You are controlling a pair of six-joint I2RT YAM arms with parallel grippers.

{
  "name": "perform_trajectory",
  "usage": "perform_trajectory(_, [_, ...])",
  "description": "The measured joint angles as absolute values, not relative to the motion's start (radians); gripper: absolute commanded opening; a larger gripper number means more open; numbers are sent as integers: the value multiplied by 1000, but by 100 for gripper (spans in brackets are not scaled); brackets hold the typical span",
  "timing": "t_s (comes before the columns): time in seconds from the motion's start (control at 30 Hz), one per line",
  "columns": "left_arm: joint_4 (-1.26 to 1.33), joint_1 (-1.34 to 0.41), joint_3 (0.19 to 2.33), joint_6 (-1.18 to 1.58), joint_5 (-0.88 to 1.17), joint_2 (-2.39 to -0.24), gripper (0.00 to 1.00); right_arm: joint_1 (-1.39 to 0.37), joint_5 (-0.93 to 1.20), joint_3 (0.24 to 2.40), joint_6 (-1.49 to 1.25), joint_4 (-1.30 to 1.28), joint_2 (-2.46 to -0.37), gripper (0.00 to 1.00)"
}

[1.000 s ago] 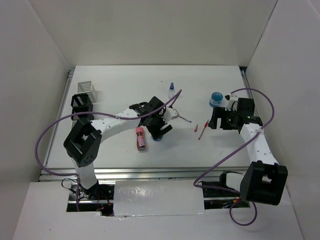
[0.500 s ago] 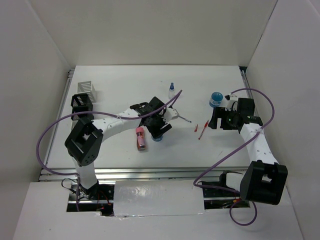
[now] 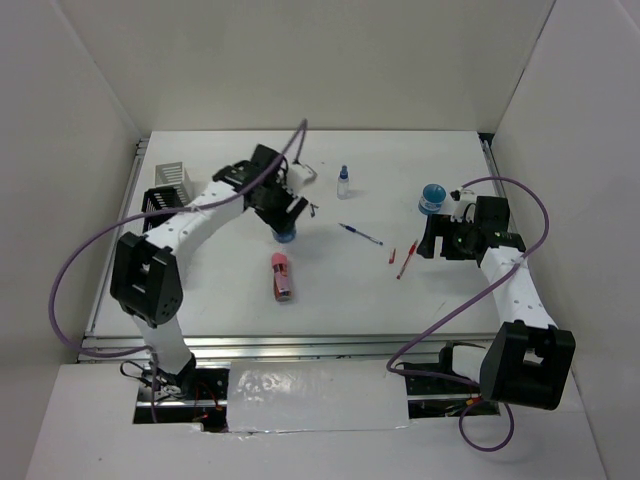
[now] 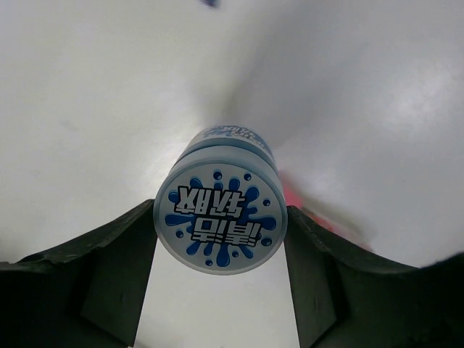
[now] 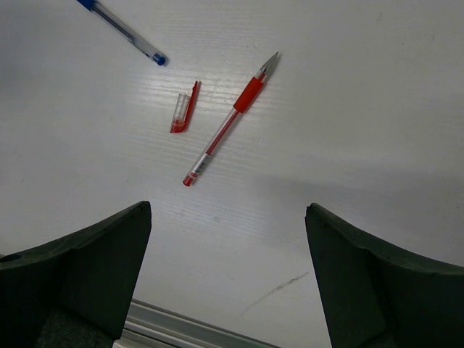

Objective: Sort the stationery into containers
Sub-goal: Pick up the stationery from the center of the board, then place the stationery in the storage box.

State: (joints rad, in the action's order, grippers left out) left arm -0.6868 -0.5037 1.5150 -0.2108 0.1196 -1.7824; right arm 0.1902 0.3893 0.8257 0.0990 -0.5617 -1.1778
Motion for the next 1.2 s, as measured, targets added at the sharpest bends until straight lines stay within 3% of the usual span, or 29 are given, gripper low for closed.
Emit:
perform_trajectory(0.27, [-770,-148,1714,-212,142,-1686,0,191,389,825,99,-562,-1179,92])
perform_trajectory(0.6, [-794,259,1915,-212,181,-1745,0,191,389,825,99,-561,-1180,92])
perform_trajectory(1.2, [-771,294,2009,-218,203,-1981,0,201,389,825,99,-561,-1188,90])
